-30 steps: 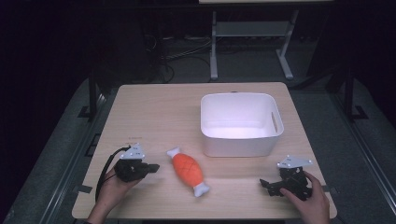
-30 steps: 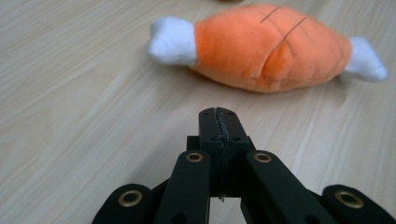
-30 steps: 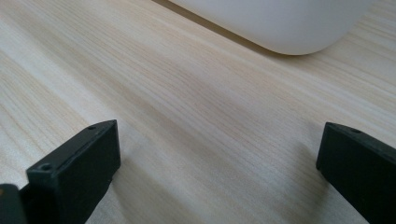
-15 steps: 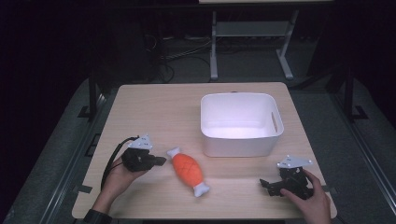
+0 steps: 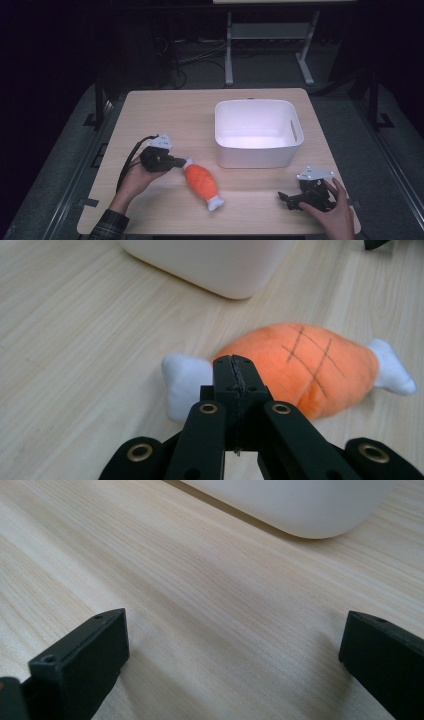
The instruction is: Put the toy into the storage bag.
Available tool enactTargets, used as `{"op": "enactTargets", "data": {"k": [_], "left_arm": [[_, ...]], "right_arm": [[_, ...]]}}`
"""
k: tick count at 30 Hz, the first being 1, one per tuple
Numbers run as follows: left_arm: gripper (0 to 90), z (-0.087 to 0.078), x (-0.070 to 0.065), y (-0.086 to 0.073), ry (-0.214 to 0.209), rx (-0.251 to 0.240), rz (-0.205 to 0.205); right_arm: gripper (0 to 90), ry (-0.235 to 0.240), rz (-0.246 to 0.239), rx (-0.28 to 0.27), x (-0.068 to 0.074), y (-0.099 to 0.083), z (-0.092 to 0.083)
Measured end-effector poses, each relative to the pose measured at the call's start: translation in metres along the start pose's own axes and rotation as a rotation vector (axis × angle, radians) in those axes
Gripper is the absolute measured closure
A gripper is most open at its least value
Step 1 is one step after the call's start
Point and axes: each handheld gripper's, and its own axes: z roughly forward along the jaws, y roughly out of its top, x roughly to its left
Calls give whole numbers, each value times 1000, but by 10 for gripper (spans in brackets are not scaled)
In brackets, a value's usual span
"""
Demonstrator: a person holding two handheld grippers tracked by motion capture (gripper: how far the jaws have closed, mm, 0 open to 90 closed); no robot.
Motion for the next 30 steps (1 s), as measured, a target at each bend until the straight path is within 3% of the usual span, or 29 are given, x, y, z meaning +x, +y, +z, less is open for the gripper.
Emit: {"op": "enactTargets", "data": {"k": [12,23,30], "left_arm": [[896,26,8,18,-6,5,11],[896,49,15,18,-9,41,-9],[896,48,16,14,-3,65,-13]], "right_arm": [[0,-1,1,0,0,0,0],[0,-1,2,0,0,0,0],[0,-1,1,0,0,0,0]]}}
